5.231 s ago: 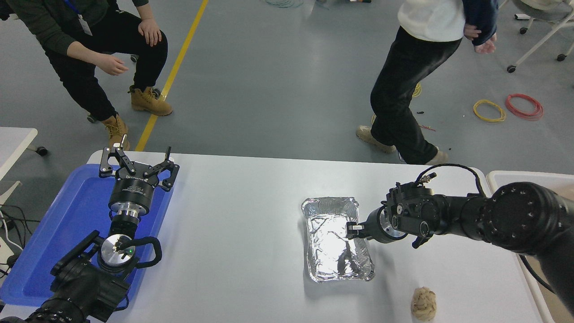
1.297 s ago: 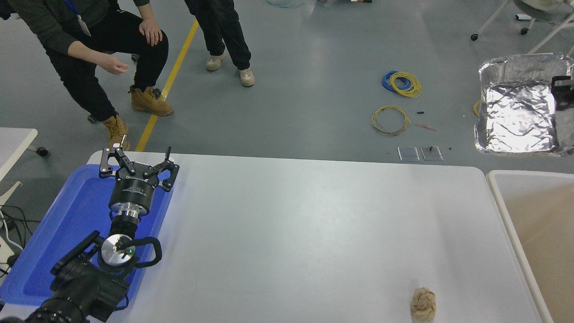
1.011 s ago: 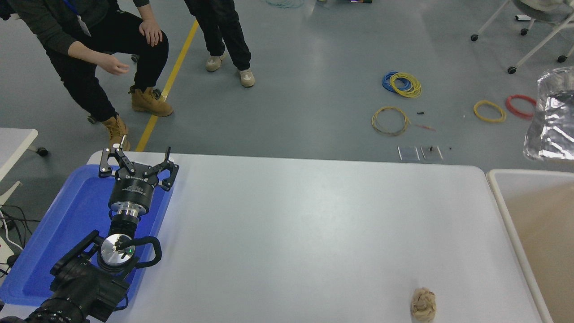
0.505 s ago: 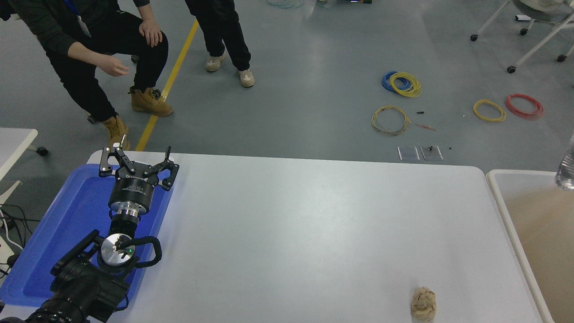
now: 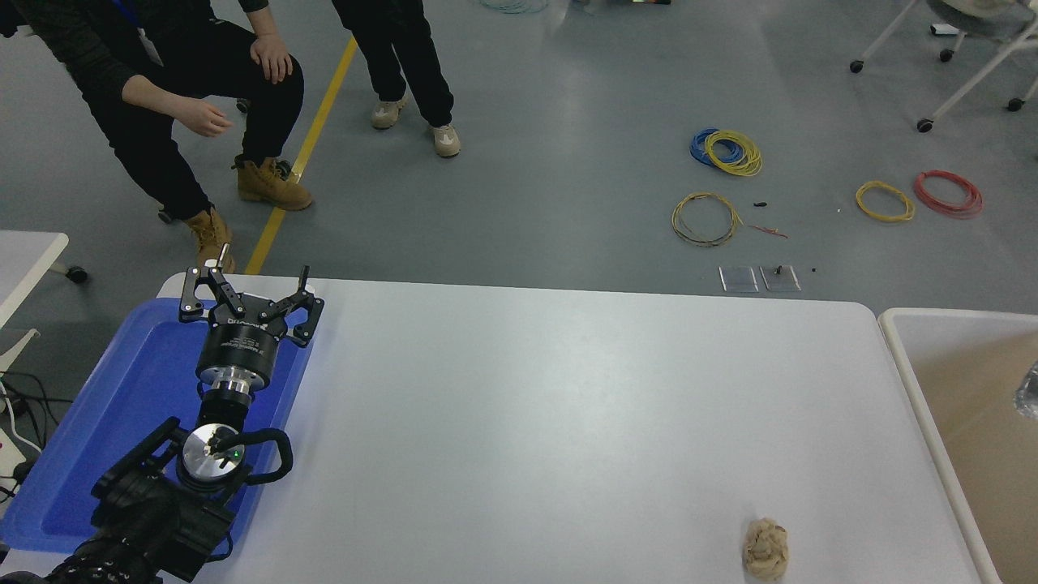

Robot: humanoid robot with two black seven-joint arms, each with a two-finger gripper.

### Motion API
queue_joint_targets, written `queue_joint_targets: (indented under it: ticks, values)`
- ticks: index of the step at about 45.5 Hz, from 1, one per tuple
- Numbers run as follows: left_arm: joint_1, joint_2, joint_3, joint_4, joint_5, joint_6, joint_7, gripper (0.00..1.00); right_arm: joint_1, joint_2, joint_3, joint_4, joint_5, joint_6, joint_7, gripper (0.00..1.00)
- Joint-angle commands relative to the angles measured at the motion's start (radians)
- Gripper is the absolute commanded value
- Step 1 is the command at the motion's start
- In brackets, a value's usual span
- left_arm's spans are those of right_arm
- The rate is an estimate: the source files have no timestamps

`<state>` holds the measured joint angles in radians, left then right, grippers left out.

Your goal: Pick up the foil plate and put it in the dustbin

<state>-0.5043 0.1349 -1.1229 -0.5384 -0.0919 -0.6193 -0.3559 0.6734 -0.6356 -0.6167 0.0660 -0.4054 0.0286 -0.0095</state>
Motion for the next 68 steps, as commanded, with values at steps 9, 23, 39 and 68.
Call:
queue_joint_targets:
  ticks: [9,23,39,68]
  values:
    - [0.0,0.0,0.0,0.0,0.0,0.0,0.0,1.0,-0.098,0.043,0.068,-0.005,0.005,-0.061,-0.004,0.0]
    - [0.0,0.0,0.0,0.0,0.0,0.0,0.0,1.0,-0.136,0.082,0.068,-0.005,0.046,-0.084,-0.004,0.0]
    - [0.0,0.0,0.0,0.0,0.0,0.0,0.0,1.0,-0.136,0.082,0.066,-0.005,0.048,-0.096,-0.004,0.01]
    - [0.0,0.0,0.0,0.0,0.0,0.0,0.0,1.0,0.018,0.074,0.054,0.014,0.048,-0.191,-0.001,1.0]
